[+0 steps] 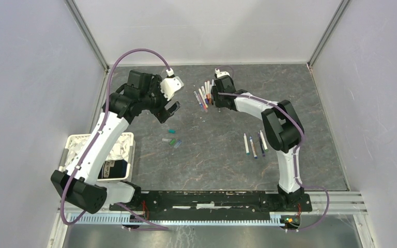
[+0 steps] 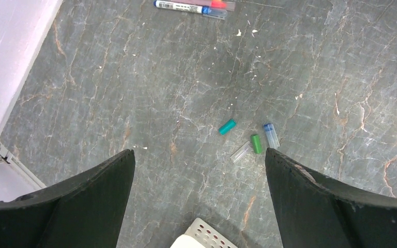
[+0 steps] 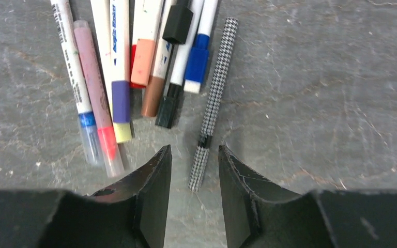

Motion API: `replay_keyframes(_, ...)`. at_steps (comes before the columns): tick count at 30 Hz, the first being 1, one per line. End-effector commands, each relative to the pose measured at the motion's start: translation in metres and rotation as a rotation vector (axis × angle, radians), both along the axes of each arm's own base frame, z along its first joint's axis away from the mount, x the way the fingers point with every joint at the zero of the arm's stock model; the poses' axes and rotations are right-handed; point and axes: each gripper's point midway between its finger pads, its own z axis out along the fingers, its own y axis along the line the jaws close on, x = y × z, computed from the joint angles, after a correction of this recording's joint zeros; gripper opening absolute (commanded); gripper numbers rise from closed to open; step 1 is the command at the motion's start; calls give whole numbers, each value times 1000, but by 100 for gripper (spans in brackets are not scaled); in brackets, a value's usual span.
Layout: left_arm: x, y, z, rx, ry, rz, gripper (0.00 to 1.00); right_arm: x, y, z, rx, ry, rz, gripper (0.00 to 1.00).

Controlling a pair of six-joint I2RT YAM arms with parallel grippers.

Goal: Open the pen caps
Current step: Pick up the pen from the center of the board.

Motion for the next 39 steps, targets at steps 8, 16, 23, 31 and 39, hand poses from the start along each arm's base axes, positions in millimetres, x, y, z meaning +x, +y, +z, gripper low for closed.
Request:
replay_keyframes(8,-13,-1,2,-37,9,-12,100,25,-3,-14,-34,22,-31,37)
replay_keyframes(16,-12,-3,-1,-38,19,-19,100,26,-13,-32,-44,53,-40,32)
replay_keyframes(23,-12,-4,-5,-39,37,-18,100,38,-12,-34,-25,61,-36,25)
replay_keyframes(31,-17,-13,-7,-86,76,-37,100,39,-24,-20,20,61,-76,0)
replay_keyframes(39,-17,-29,-19,-196,152,-4,100,-2,-15,81,334,-141,-93,0)
